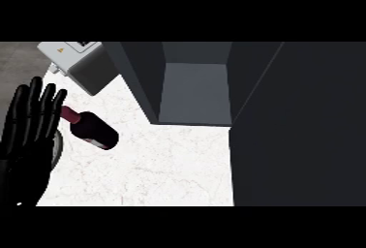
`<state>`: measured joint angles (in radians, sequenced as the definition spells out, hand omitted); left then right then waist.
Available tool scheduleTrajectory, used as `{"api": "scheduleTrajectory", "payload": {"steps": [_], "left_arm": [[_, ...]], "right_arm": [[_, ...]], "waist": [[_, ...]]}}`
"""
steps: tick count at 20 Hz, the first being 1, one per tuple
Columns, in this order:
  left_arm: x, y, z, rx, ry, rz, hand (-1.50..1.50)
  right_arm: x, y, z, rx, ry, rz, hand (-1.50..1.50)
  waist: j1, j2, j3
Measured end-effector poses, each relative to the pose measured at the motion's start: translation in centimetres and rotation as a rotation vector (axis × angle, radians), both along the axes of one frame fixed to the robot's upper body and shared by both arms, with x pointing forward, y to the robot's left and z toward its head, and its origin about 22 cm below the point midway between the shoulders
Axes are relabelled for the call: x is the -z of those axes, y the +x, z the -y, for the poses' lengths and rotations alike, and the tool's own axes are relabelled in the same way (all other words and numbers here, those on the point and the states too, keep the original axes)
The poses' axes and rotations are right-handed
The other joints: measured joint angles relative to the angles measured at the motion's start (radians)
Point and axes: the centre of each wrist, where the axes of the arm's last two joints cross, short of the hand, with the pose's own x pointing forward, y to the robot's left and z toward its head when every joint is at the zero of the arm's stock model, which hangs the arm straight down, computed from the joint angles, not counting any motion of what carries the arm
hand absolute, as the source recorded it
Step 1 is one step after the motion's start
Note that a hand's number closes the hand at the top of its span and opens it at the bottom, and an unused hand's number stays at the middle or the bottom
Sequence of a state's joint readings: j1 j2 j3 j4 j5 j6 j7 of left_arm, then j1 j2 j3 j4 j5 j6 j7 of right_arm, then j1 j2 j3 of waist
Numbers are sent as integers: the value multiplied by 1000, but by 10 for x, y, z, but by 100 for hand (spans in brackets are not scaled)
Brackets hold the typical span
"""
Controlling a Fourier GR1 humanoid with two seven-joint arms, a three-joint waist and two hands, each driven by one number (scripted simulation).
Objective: Pick up the wine, place it into the cabinet and close the cabinet
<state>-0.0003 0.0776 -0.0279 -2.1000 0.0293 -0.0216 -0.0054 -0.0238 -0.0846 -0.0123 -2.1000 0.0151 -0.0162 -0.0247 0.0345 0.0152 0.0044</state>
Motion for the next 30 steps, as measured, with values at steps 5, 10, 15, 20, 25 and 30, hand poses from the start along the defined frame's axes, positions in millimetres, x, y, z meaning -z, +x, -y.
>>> {"api": "scheduleTrajectory", "payload": {"steps": [5,10,15,20,25,30], "left_arm": [[9,10,4,-256,25,-24,-150],[19,29,22,-433,-139,-97,-150],[13,48,64,-478,-232,-126,-150],[-5,66,100,-491,-268,-122,-150],[-13,67,122,-493,-270,-120,-150],[-25,70,131,-511,-280,-113,-150]], "right_arm": [[8,-8,4,-71,9,-33,-150],[9,-25,-2,-260,-4,-136,-150],[-9,-48,2,-340,-11,-192,-150],[-27,-58,6,-358,-19,-210,-150],[-35,-57,6,-347,-32,-230,-150],[-35,-55,-1,-366,-5,-240,-150]], "waist": [[-36,-10,-2],[-64,-12,-4],[-61,-15,-4],[-50,-16,-4],[-44,-17,-4],[-40,-17,-5]]}}
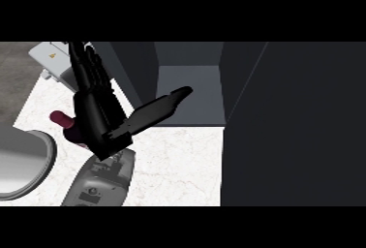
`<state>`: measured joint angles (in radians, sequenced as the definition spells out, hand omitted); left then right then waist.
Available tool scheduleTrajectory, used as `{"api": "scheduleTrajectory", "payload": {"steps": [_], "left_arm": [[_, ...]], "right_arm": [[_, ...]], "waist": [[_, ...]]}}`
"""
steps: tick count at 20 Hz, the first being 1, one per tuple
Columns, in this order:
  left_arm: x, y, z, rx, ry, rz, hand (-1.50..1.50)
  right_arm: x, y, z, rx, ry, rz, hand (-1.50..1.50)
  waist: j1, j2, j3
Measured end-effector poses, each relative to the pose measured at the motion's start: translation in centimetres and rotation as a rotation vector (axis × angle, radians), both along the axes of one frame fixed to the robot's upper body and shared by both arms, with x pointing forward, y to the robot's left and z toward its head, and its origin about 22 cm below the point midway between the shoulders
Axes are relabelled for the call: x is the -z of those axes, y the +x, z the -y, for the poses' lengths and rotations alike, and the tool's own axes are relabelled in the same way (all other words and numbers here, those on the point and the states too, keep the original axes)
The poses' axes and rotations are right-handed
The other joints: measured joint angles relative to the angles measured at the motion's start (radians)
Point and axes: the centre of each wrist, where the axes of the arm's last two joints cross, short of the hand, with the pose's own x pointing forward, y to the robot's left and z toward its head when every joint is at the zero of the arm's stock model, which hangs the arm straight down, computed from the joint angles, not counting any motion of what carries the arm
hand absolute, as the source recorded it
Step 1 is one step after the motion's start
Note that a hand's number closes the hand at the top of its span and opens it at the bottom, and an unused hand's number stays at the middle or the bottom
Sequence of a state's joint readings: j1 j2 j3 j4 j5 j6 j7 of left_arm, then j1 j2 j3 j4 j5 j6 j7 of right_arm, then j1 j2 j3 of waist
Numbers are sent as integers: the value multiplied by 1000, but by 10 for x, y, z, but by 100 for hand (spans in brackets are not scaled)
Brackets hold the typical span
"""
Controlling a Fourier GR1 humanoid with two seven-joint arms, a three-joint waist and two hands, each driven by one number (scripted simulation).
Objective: Pick up the wine, place it into the cabinet and close the cabinet
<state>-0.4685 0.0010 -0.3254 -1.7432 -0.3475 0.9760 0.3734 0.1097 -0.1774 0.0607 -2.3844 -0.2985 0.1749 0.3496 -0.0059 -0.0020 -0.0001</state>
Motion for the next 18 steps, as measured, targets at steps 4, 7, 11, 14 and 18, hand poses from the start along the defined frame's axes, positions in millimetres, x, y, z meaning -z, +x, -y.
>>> {"api": "scheduleTrajectory", "payload": {"steps": [4,7,11,14,18], "left_arm": [[-12,-4,0,-20,-11,2,-150],[-14,-8,-3,-46,-14,-2,-150],[-21,-16,-11,-84,-11,-10,-150],[-19,-28,-20,-116,-11,-12,-150],[-19,-38,-32,-155,-10,-25,-150]], "right_arm": [[-7,4,-2,13,-6,-4,-150],[-14,6,-2,25,-18,-10,-150],[-16,6,-4,31,-11,-15,-150],[-18,7,-4,36,-14,-12,-150],[-18,6,-1,48,-21,-7,-150]], "waist": [[3,-1,0],[4,-2,0],[6,-2,0],[6,-2,0],[5,-2,0]]}}
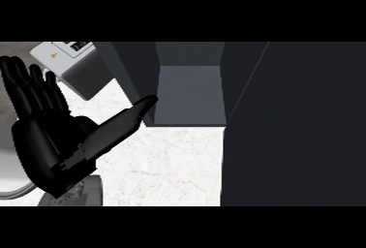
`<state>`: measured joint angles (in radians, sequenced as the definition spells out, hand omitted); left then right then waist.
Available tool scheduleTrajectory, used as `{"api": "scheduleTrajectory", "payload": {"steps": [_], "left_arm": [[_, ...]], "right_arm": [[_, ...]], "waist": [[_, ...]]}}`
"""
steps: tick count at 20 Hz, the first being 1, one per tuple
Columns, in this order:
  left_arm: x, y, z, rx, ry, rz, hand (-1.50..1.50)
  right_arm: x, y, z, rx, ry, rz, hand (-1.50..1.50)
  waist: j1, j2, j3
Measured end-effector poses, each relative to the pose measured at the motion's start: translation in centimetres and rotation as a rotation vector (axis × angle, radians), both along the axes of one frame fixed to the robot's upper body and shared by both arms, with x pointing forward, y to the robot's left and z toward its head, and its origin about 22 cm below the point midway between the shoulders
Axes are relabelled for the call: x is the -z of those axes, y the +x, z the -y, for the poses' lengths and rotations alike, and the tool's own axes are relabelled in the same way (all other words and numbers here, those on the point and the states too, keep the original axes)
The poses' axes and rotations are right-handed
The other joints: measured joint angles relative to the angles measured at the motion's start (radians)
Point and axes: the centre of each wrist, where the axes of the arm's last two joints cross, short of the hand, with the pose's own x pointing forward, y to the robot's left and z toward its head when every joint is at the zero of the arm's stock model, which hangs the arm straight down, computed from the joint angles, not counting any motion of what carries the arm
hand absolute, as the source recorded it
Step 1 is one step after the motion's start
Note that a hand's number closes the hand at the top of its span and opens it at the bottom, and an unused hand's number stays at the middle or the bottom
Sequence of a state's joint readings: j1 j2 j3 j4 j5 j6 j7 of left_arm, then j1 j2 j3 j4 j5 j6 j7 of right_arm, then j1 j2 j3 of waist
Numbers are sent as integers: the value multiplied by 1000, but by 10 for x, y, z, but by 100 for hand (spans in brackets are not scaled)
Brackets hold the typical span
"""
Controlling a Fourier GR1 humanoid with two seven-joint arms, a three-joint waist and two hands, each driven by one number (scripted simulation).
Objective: Pick up the wine, place it into the cabinet and close the cabinet
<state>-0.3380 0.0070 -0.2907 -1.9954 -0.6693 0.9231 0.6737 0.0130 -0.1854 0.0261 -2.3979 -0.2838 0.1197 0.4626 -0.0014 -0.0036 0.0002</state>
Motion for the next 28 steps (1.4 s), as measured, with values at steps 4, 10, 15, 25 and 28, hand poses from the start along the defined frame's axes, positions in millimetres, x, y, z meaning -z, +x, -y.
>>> {"api": "scheduleTrajectory", "payload": {"steps": [4,10,15,25,28], "left_arm": [[3,-6,-10,-32,-10,-14,-150],[7,-18,-36,-69,-40,-39,-150],[14,-21,-55,-74,-87,-75,-150],[49,-20,-81,-67,-142,-148,-150],[66,-18,-87,-61,-151,-159,-150]], "right_arm": [[-2,0,0,4,-6,-4,-150],[-2,-2,0,5,-5,-4,-150],[-5,-1,3,22,-21,4,-150],[-12,1,2,20,-29,-7,-150],[-11,1,0,8,-28,-9,-150]], "waist": [[-1,1,0],[-3,1,-1],[-4,2,-1],[-7,2,-1],[-7,2,-2]]}}
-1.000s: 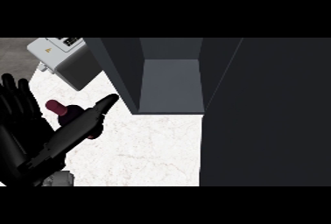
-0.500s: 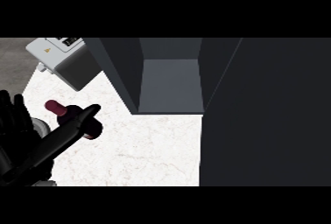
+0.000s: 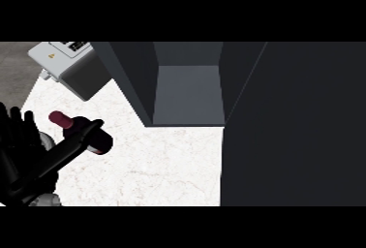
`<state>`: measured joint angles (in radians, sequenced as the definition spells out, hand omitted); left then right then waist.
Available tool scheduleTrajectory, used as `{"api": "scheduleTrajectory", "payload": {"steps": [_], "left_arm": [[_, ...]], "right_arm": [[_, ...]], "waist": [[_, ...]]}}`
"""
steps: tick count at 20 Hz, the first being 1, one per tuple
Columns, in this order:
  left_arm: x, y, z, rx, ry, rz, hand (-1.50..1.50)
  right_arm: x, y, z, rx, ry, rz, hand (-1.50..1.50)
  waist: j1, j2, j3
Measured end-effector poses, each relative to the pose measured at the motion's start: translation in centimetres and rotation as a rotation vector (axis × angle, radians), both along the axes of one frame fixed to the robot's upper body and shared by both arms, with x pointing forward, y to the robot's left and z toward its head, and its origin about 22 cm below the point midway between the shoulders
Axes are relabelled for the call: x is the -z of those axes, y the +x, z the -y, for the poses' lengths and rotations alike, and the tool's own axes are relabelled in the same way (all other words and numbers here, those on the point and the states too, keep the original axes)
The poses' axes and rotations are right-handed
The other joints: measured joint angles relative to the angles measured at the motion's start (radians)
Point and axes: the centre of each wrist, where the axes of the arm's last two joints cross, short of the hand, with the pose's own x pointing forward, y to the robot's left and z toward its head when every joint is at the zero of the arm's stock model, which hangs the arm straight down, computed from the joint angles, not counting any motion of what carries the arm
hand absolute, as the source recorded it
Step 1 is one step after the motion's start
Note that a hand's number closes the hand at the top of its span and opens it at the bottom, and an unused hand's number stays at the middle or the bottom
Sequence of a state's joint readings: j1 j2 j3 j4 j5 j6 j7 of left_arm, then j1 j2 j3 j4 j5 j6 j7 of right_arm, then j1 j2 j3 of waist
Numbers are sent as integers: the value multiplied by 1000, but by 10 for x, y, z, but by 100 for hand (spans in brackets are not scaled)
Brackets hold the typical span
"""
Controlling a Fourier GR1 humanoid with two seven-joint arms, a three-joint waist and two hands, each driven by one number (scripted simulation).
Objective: Pick up the wine, place it into the cabinet and close the cabinet
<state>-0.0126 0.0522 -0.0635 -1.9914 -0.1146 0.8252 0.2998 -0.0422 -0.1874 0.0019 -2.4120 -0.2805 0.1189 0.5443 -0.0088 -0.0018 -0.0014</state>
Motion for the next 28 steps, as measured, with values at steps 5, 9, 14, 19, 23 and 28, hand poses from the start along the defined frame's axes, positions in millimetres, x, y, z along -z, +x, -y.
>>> {"api": "scheduleTrajectory", "payload": {"steps": [5,9,14,19,23,28], "left_arm": [[31,2,-10,-27,5,-7,-150],[49,1,-18,-50,15,-10,-150],[74,2,-34,-60,12,-20,-150],[93,1,-37,-55,-1,-25,-150],[110,3,-43,-38,-2,-31,-150],[128,8,-45,-19,-10,-32,-150]], "right_arm": [[-2,1,-1,-4,-4,2,-150],[-4,1,-1,3,-1,6,-150],[-6,2,-7,-11,8,-1,-150],[-9,3,-3,11,-3,4,-150],[-5,2,-1,9,-8,7,-150],[-6,1,1,17,-11,7,-150]], "waist": [[0,0,0],[2,0,0],[3,0,0],[3,0,1],[2,0,1],[0,0,1]]}}
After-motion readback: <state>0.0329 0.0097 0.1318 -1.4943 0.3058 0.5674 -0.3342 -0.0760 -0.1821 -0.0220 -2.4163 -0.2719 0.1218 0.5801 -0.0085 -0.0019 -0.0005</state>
